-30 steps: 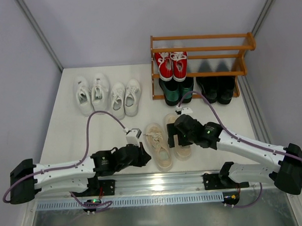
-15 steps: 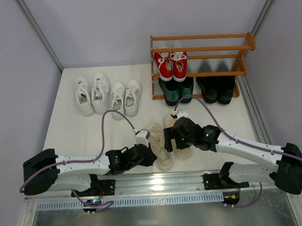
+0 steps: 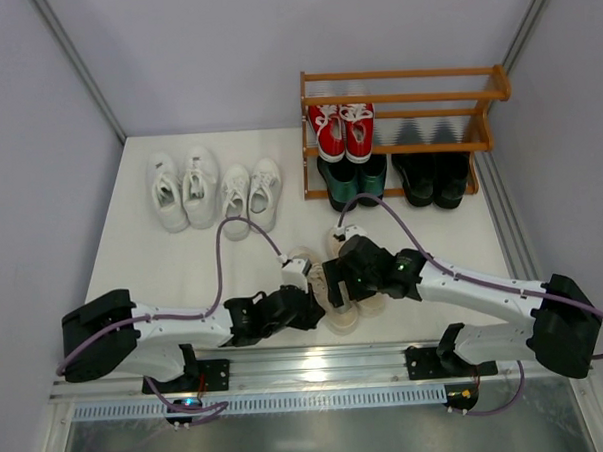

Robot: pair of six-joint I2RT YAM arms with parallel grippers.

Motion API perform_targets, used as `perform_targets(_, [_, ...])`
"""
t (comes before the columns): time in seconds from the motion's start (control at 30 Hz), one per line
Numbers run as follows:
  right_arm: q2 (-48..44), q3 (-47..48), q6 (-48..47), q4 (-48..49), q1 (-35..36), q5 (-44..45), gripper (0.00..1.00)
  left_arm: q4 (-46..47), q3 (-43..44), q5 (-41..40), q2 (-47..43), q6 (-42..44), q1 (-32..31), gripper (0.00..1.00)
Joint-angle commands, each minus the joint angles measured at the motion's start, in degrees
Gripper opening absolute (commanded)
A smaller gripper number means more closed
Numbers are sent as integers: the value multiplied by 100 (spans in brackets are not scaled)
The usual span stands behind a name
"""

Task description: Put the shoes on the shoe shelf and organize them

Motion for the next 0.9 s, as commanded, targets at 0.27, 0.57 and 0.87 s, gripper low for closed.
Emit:
perform_targets(0.27, [294,287,-537,69,36,53,67,-661,-271,-553,-1393,165,33,0])
perform_targets(0.57, [927,437,-942,200,36,-387,43,-1479,-210,-877,-2254,157,68,0])
perform_targets(0.87, [1463,832,-1241,280,28,333,30,-3026,19,-1352,-3870,139,68,0])
